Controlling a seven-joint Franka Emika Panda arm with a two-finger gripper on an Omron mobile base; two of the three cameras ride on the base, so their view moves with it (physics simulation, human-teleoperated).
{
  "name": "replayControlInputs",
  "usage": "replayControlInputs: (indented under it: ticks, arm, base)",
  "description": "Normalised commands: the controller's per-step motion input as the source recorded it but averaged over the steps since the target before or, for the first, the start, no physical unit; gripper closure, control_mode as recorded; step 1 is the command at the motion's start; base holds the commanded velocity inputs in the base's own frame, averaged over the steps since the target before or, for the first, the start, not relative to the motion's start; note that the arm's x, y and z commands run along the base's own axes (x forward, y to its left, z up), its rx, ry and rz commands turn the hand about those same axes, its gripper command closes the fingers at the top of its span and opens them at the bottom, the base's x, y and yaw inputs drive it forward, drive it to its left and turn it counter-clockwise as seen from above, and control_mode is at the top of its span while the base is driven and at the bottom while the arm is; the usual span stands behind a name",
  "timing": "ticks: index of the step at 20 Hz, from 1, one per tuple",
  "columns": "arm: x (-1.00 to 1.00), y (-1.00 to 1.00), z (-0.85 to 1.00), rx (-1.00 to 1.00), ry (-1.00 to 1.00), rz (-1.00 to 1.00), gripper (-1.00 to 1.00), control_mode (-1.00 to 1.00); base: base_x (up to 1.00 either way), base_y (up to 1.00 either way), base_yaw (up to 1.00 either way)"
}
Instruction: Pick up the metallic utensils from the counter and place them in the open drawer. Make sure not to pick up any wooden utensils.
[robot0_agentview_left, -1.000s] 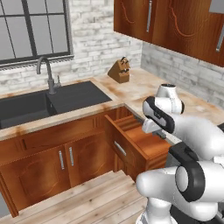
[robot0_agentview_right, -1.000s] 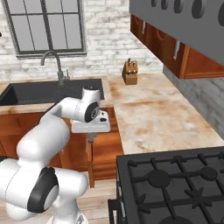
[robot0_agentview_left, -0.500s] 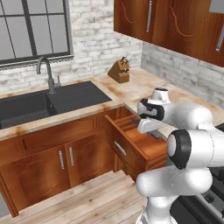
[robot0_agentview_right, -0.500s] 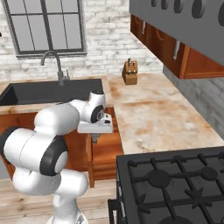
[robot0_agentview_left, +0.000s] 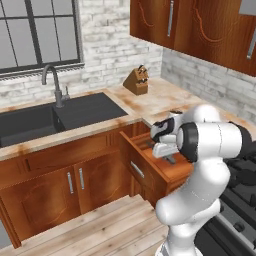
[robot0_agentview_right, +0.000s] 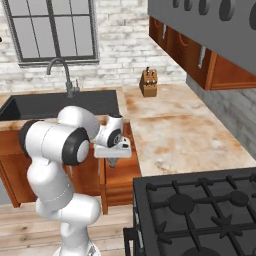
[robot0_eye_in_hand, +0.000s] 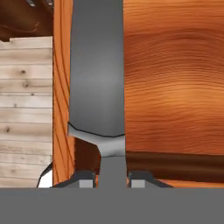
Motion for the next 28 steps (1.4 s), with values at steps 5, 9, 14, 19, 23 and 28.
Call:
replayControlInputs:
  ticks: [5, 9, 14, 19, 23, 28]
  arm:
    - [0.34, 0.00, -0.48, 0.00, 0.00, 0.00, 1.00, -1.00]
    - [0.31, 0.11, -0.55, 0.00, 0.00, 0.00, 1.00, -1.00]
    - [0.39, 0.13, -0.54, 0.00, -0.01, -0.03, 1.00, -1.00]
    - [0.34, 0.12, -0.46, 0.00, 0.00, -0.02, 1.00, -1.00]
    - [0.21, 0.35, -0.56, 0.00, 0.00, -0.02, 1.00, -1.00]
    - [0.00, 0.79, -0.79, 0.00, 0.00, -0.03, 1.00, -1.00]
  base:
    - [0.00, 0.00, 0.00]
    - [0.00, 0.00, 0.00]
    - [0.00, 0.00, 0.00]
    - [0.00, 0.00, 0.00]
    - [0.00, 0.00, 0.00]
    - [0.00, 0.00, 0.00]
